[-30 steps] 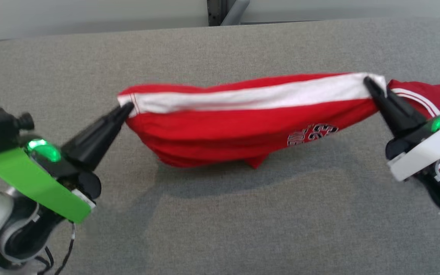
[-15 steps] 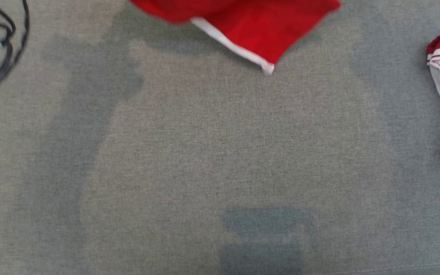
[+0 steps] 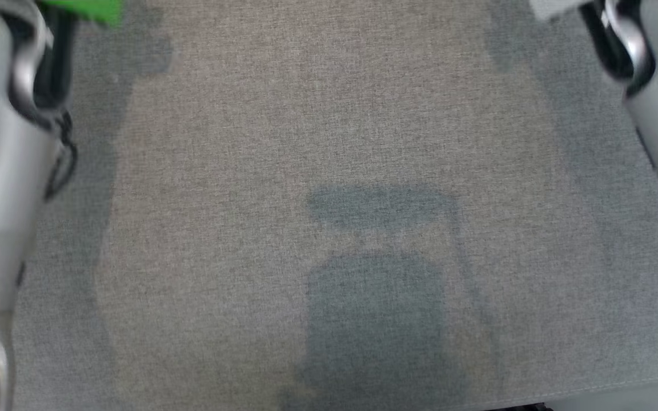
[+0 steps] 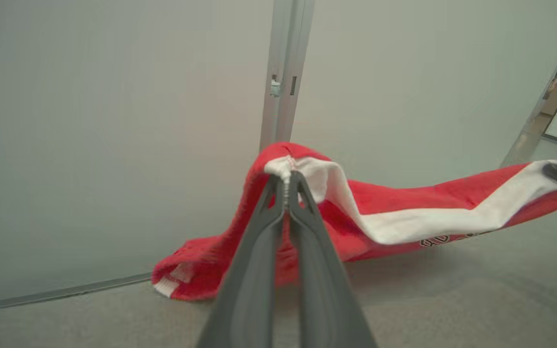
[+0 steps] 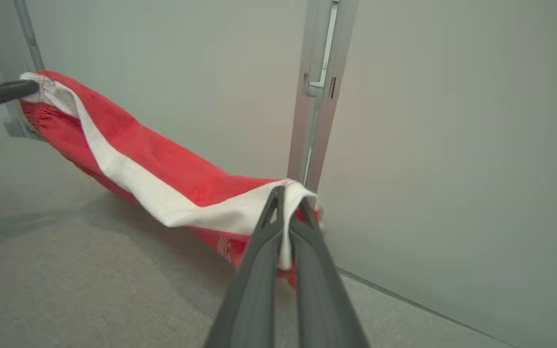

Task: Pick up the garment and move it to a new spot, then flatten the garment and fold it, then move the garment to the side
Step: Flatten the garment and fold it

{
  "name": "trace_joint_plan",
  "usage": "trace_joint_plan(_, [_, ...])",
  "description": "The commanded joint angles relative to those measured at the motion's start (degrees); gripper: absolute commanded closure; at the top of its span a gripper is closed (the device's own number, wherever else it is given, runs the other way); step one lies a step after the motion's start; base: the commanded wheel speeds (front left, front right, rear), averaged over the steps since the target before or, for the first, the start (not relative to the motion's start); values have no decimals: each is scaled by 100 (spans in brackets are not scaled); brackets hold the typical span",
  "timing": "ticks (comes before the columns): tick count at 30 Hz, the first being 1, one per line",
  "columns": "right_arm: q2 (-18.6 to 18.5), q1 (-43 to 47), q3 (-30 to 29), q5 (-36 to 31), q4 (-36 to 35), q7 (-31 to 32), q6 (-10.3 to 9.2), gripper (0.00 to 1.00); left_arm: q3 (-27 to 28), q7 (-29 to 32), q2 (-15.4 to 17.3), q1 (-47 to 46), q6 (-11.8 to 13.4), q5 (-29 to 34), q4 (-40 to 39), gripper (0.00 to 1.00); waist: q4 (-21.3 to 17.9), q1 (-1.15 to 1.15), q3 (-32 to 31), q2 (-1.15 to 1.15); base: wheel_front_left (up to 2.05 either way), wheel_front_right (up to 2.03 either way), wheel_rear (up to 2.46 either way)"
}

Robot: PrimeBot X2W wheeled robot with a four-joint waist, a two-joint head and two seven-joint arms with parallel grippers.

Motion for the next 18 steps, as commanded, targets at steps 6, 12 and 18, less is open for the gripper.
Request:
trace_joint_plan(6, [-659, 1982, 160, 482, -927, -44, -4, 100, 246, -24, 48, 2151, -48, 60, -906, 100, 82, -2, -450, 29, 0, 0, 0])
trace_joint_plan(12, [-1572, 3797, 438, 546, -1596, -45, -6, 100, -132, -20, 319, 4243, -47, 170, -1619, 100, 216, -2, -1236, 29, 0, 0, 0])
trace_joint_plan(18, [-1832, 5316, 270, 704, -2035, -42, -6, 100, -399, -8, 286, 6257, 105, -315, -2053, 100, 254, -2, -2022, 29, 0, 0, 0])
